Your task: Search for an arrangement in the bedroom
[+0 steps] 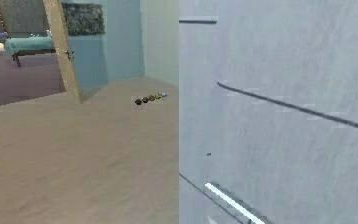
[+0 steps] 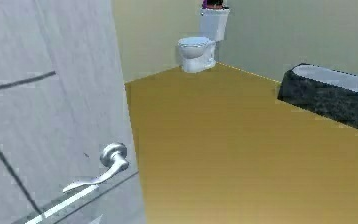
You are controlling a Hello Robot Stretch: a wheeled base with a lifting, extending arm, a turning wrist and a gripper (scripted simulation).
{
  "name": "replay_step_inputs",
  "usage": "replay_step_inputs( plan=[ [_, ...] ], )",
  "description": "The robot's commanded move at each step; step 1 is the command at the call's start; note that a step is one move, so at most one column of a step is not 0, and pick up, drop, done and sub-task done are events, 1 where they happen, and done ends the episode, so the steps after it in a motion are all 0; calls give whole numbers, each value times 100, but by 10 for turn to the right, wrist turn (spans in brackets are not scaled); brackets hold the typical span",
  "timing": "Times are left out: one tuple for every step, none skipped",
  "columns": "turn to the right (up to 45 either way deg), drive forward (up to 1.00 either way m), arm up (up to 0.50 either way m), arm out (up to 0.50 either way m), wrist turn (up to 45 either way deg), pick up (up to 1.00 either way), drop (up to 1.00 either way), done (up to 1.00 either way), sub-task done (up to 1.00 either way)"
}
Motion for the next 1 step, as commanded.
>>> replay_step_inputs(
  plan=[
    [-390,0,0,0,0,0,0,0,0]
  ],
)
